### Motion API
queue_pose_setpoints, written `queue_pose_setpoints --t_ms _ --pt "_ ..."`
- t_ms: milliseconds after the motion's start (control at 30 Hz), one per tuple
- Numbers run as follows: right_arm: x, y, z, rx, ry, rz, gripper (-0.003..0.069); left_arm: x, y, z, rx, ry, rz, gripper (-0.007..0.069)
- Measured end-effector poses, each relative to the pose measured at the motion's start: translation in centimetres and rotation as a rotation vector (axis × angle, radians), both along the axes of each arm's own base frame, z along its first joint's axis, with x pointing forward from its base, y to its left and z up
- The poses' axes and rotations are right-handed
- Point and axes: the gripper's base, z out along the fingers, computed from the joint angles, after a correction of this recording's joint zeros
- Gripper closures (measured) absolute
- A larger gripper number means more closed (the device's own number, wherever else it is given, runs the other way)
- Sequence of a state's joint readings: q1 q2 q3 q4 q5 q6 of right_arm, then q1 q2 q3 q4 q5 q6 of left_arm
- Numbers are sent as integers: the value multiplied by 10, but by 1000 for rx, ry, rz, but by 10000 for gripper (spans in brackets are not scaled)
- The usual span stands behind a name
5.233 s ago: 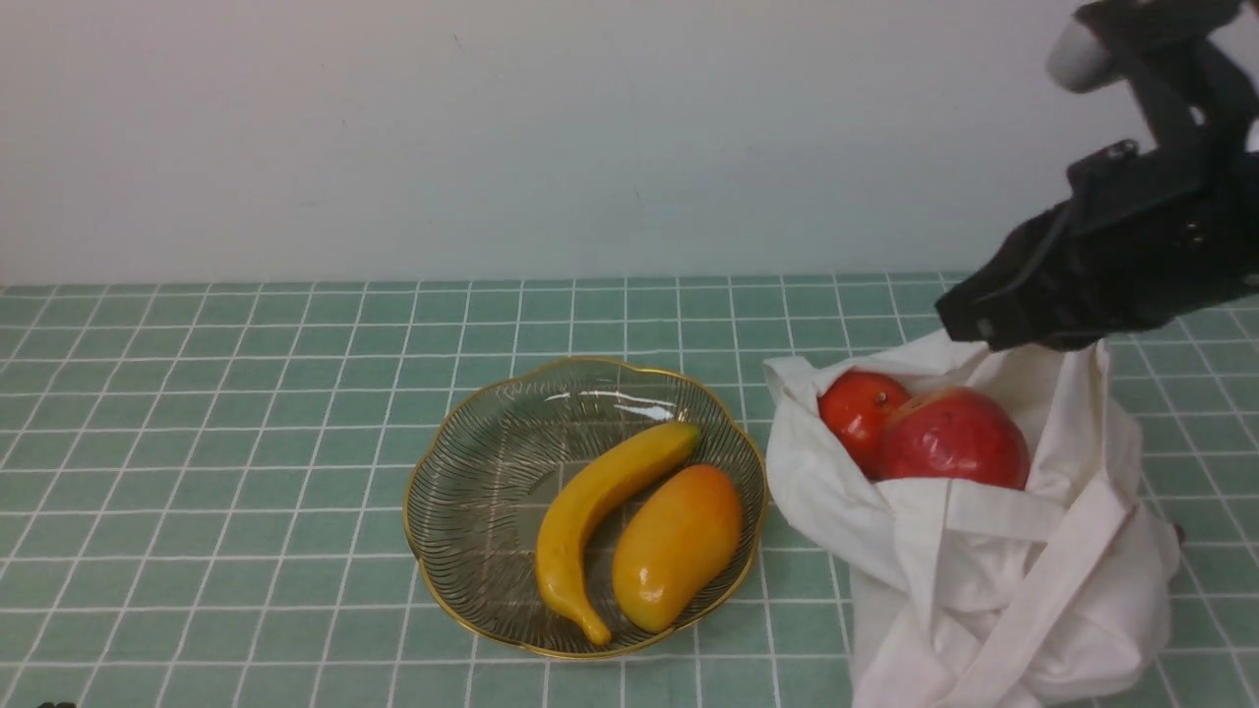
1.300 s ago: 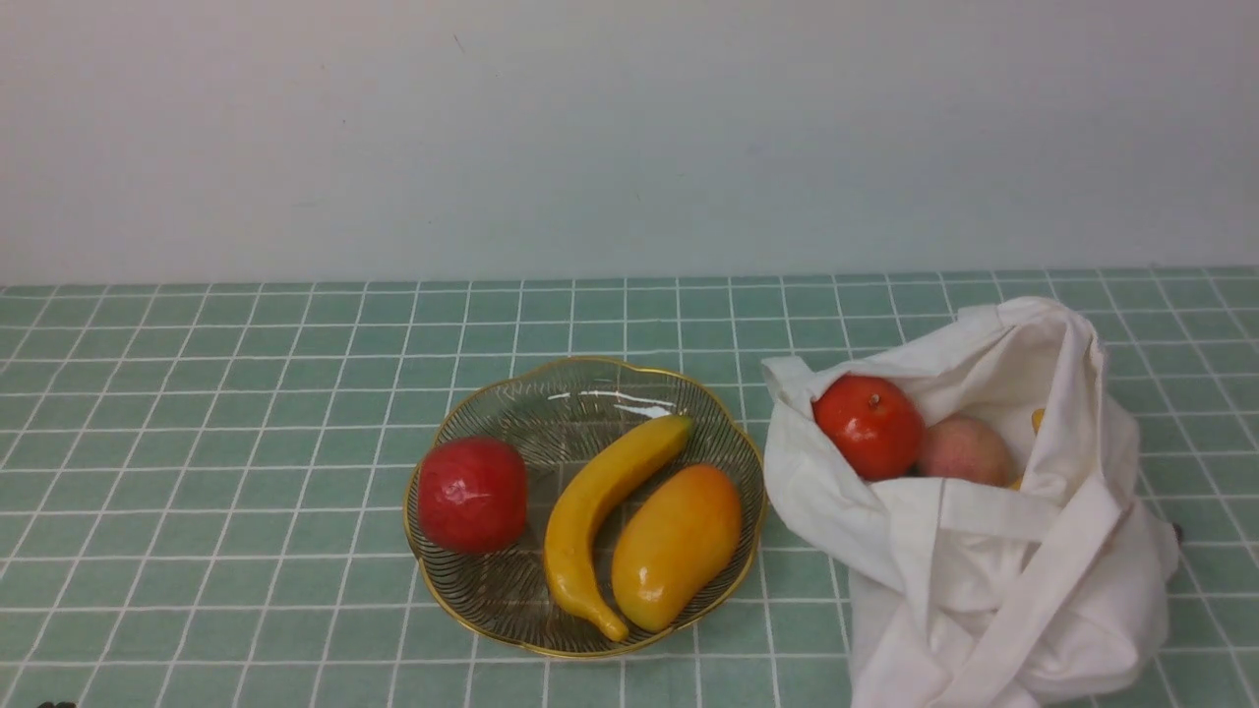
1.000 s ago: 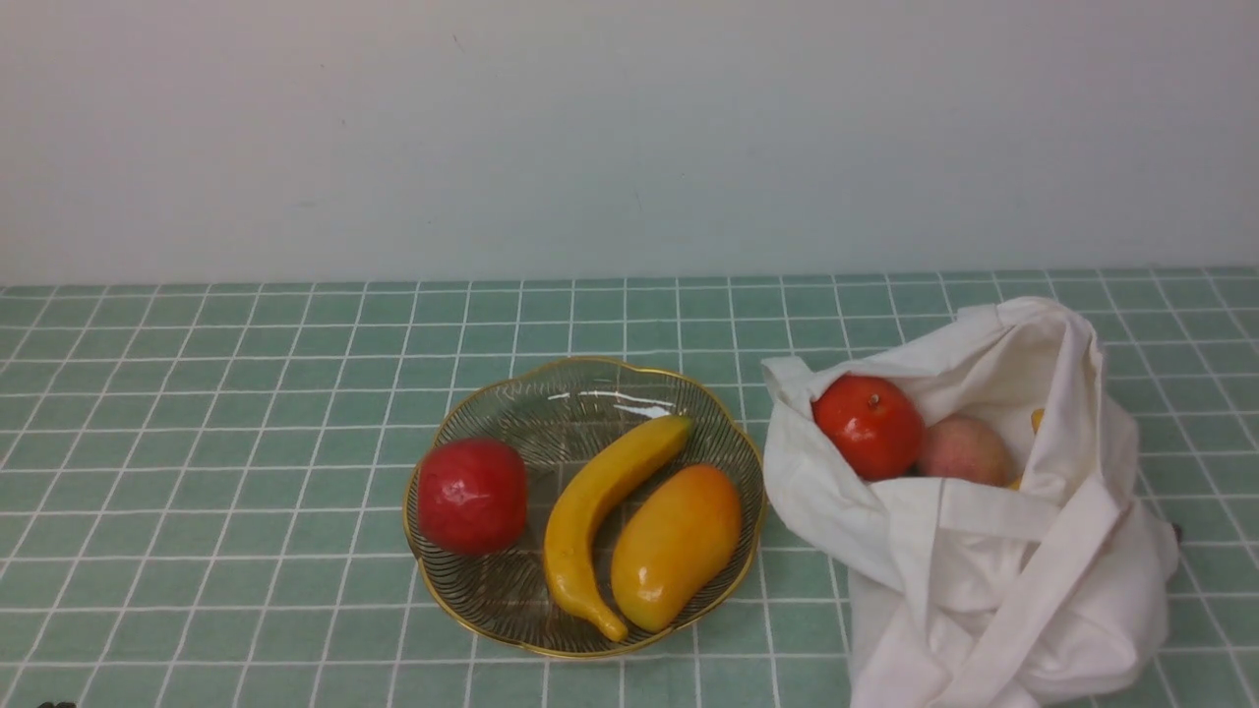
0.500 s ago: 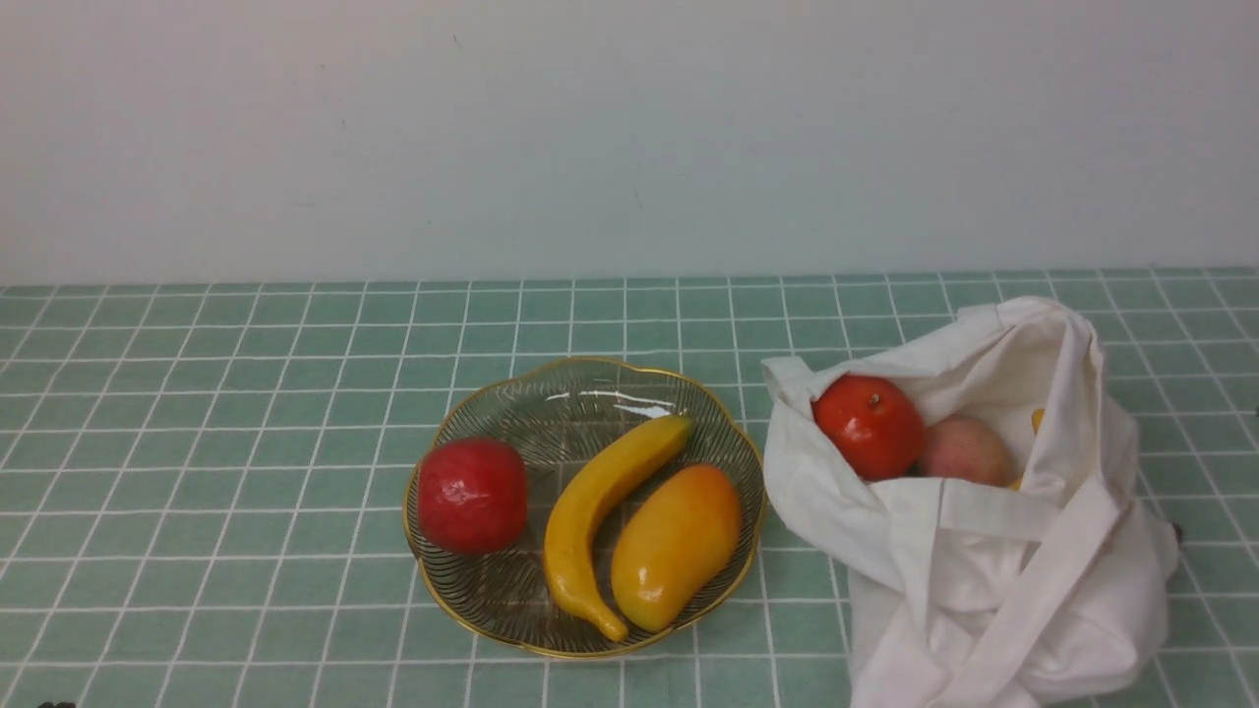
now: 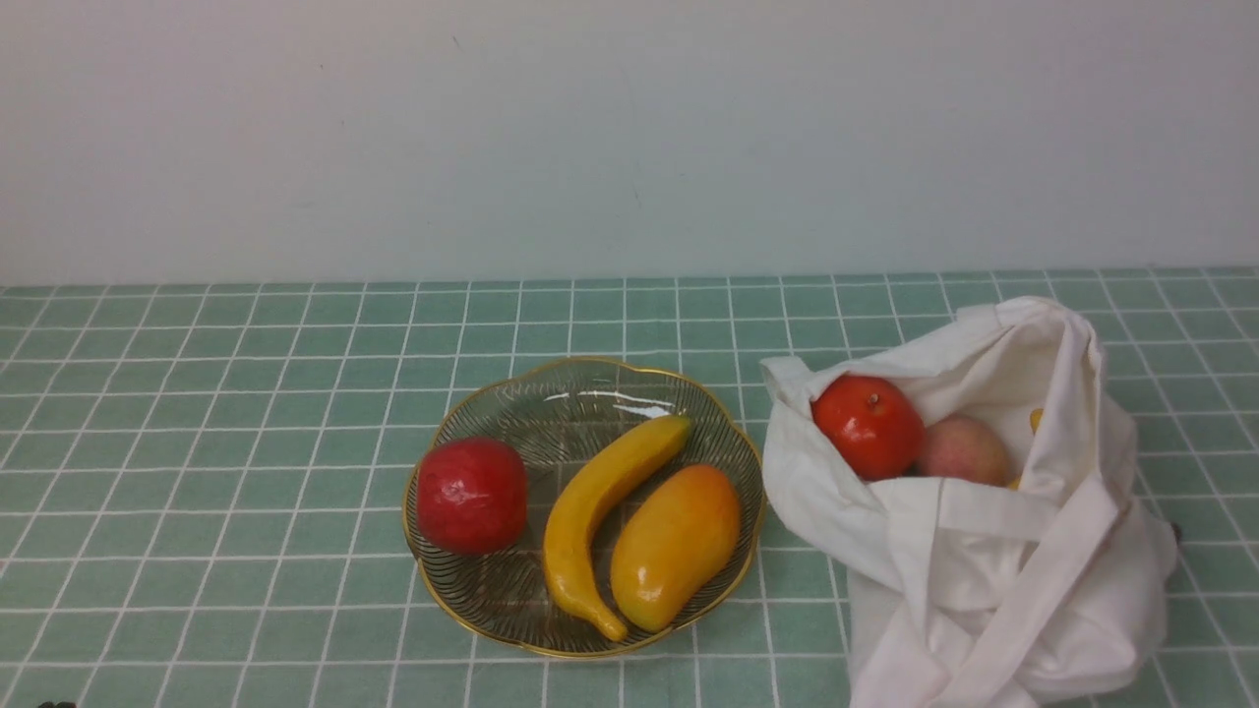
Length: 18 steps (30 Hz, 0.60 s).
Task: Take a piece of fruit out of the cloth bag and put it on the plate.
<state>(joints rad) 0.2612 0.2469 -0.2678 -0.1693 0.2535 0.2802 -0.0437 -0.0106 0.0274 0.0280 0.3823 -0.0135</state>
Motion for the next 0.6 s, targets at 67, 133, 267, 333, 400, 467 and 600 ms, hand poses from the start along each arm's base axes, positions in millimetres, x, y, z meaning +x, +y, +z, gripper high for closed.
queue_pose_setpoints --t_ms 67,133,267,333,400,467,600 --pt "-2 -5 -20 -20 19 -57 673 0 0 0 0 0 0 632" --pt "-7 -11 -60 -57 59 -131 673 0 0 0 0 0 0 632" --pt "-15 -18 -91 -68 131 -223 673 0 0 0 0 0 0 632" --pt "-17 -20 -93 -67 149 -250 673 0 0 0 0 0 0 632" --pt "-17 -21 -93 -72 151 -261 673 0 0 0 0 0 0 632" --pt "-17 -21 -93 -75 151 -269 673 0 0 0 0 0 0 632" --pt "-17 -23 -93 -75 153 -301 673 0 0 0 0 0 0 632"
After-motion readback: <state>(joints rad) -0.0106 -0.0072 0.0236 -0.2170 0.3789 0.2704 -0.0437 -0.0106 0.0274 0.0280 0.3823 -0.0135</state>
